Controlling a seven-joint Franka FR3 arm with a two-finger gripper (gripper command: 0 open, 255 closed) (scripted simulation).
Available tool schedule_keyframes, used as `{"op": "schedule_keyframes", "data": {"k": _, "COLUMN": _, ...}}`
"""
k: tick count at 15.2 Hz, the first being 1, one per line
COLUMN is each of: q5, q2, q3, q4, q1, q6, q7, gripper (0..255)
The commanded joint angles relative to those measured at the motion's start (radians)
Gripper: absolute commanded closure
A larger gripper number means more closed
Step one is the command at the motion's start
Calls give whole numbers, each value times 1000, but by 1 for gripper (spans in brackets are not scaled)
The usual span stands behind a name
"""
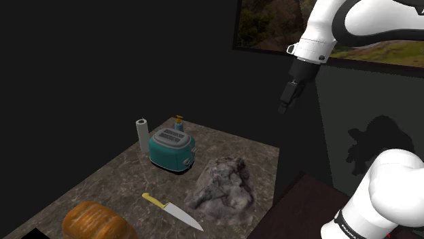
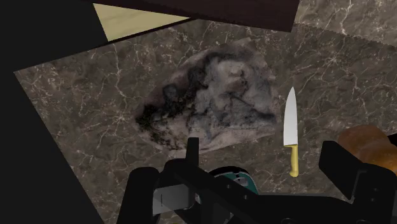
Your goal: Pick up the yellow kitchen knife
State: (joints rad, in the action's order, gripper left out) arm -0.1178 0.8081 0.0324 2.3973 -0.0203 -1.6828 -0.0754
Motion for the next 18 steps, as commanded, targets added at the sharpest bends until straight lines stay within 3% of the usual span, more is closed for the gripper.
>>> {"op": "schedule_keyframes", "data": {"k": 1, "q5": 0, "q2": 0, "q3": 0, "q4": 0, "q1": 0, "q6": 0, "q7": 0, "gripper": 0}}
{"op": "schedule_keyframes", "data": {"k": 10, "q5": -88, "q2": -74, "q3": 97, "q4": 227, "q1": -56, "q6": -388, "q7": 30, "gripper": 0}}
{"op": "schedule_keyframes", "data": {"k": 18, "q5": -165, "q2": -296, "q3": 193, "q4": 314, "q1": -111, "q6": -779, "q7": 49, "gripper": 0}}
